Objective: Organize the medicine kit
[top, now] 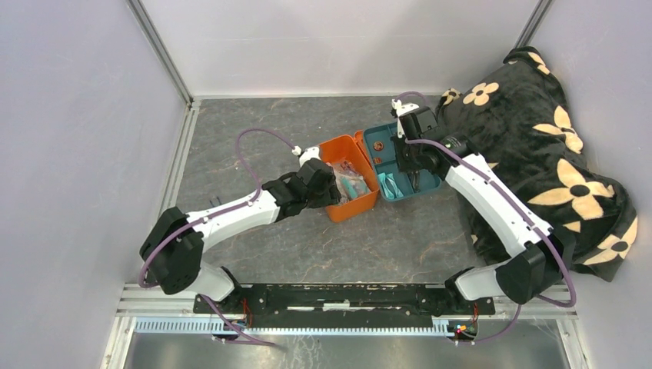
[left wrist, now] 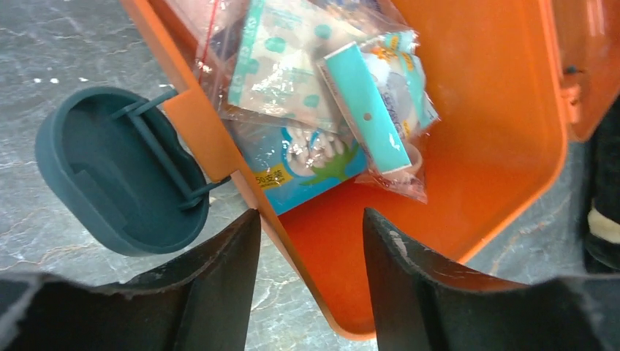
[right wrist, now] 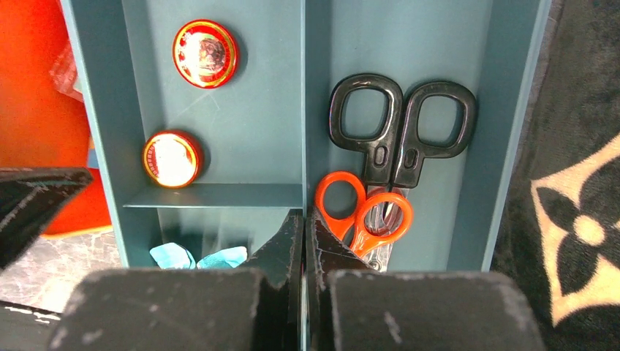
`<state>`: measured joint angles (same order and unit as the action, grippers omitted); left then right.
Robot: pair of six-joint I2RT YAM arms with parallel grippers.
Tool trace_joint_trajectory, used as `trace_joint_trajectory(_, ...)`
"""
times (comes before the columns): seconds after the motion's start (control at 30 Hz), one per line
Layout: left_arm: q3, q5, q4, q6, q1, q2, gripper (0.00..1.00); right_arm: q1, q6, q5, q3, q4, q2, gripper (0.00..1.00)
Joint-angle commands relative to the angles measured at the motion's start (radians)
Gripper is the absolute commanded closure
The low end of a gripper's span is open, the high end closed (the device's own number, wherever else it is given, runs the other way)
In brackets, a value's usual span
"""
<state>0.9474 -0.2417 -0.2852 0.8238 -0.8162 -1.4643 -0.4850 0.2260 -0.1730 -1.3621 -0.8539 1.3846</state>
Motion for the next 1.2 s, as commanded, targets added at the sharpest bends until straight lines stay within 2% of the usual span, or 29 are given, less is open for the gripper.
trace_joint_trajectory(0.0, 0.051, 0.002, 0.033, 0.046, -0.014, 0.047, 0.37, 0.0, 0.021, 0.027, -0.086, -0.008, 0.022, 1.0)
trace_joint_trajectory(0.2, 0.048, -0.111, -0.072, 0.025, -0.014, 0.185, 0.25, -0.022, -0.004, 0.062, -0.159, -0.005, 0.092, 1.0)
trace_joint_trajectory(0.47, 0.018, -0.341, -0.25, 0.023, -0.014, 0.393, 0.13, -0.135, -0.004, 0.029, -0.335, -0.029, 0.256, 1.0)
trace_joint_trajectory(0.77, 0.019, -0.539, -0.446, 0.042, -0.014, 0.527, 0.0, -0.227, 0.015, -0.016, -0.454, -0.026, 0.415, 1.0)
trace_joint_trajectory(1.17, 0.004, -0.613, -0.512, 0.049, -0.014, 0.602, 0.0, -0.25, 0.055, -0.029, -0.416, 0.024, 0.472, 1.0)
